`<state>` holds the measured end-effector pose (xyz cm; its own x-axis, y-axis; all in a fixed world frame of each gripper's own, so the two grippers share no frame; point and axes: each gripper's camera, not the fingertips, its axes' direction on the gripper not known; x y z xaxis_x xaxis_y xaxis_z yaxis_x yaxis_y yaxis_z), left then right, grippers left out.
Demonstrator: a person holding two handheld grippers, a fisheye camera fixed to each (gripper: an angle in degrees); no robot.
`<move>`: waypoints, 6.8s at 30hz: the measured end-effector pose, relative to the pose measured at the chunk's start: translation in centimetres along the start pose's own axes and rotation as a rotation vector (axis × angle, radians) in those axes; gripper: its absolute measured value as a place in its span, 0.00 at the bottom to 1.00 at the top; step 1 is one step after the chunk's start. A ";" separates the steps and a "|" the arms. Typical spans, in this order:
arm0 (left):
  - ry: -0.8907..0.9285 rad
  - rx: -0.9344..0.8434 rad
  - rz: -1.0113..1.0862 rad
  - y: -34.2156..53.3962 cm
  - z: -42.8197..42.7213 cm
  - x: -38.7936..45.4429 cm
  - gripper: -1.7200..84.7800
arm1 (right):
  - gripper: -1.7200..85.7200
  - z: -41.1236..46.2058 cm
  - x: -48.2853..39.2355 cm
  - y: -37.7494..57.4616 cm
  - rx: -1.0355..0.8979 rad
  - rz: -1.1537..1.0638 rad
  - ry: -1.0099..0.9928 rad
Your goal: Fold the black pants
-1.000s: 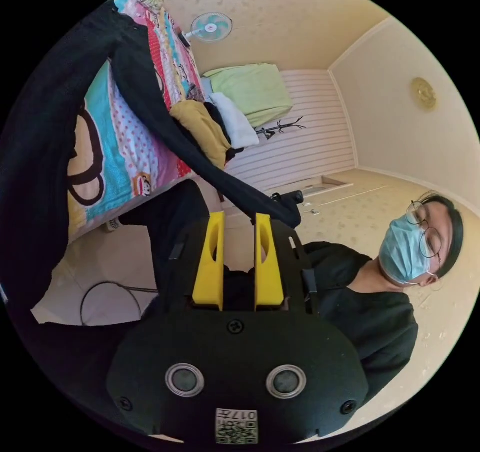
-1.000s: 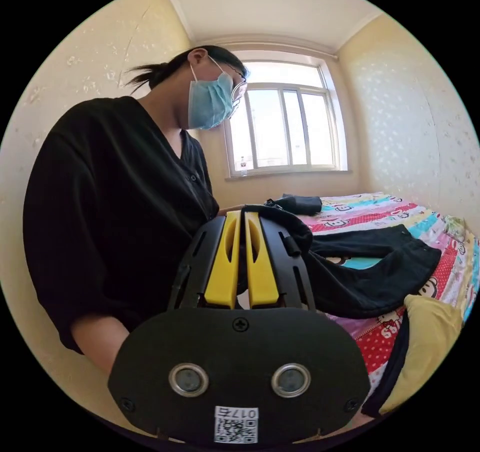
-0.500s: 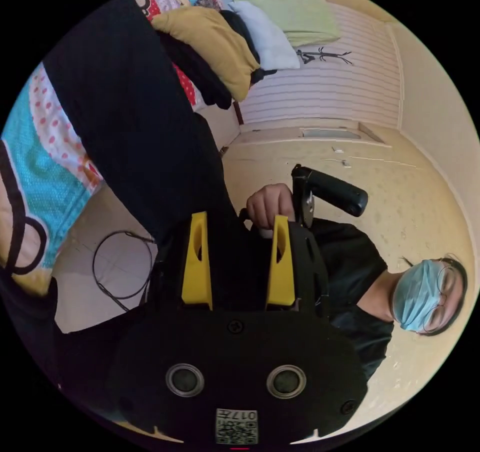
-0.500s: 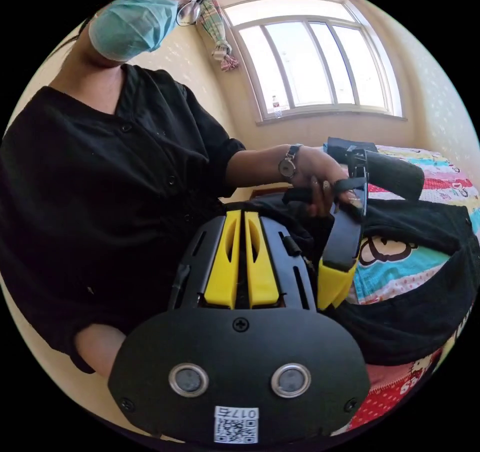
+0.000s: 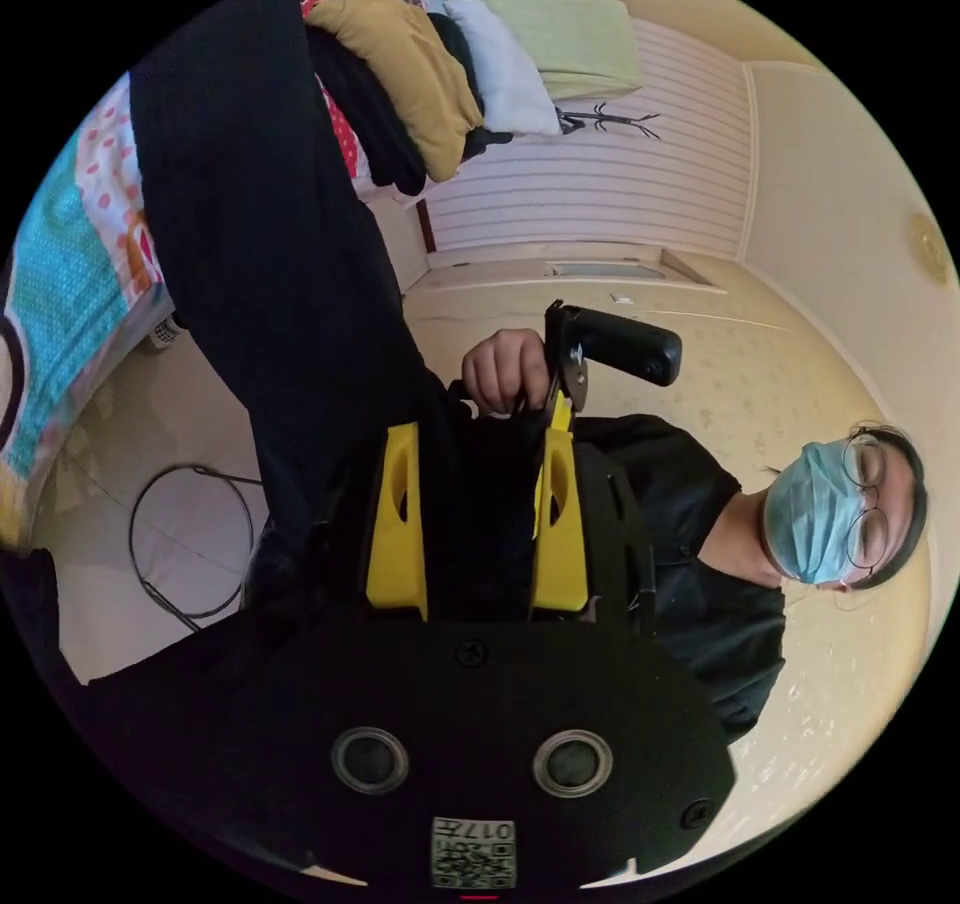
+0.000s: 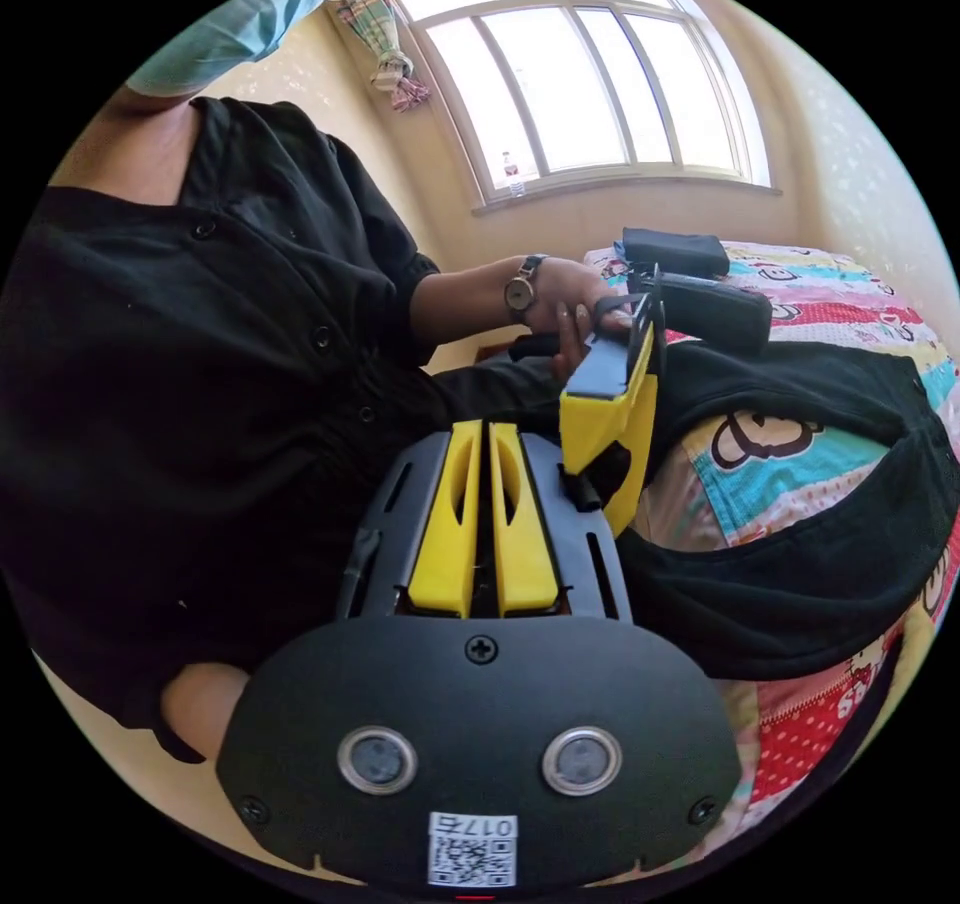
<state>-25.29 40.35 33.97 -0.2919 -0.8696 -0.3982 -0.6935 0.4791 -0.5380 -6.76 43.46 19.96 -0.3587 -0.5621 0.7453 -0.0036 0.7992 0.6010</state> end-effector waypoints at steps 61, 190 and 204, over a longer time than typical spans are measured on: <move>-0.126 0.978 -0.007 40.6 -19.3 20.7 0.15 | 0.13 15.0 66.5 -40.5 -0.498 0.817 0.710; -0.273 0.486 0.113 11.5 -18.9 11.0 0.04 | 0.06 4.6 70.2 -38.6 -0.328 0.942 0.652; -0.177 0.719 0.125 17.9 -27.0 8.9 0.11 | 0.10 3.7 70.0 -30.7 -0.081 1.030 0.283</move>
<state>-58.11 37.97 40.83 -0.1882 -0.8007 -0.5688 -0.0435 0.5854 -0.8096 -35.22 -19.64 52.59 0.0760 0.3376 0.9382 0.2430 0.9063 -0.3457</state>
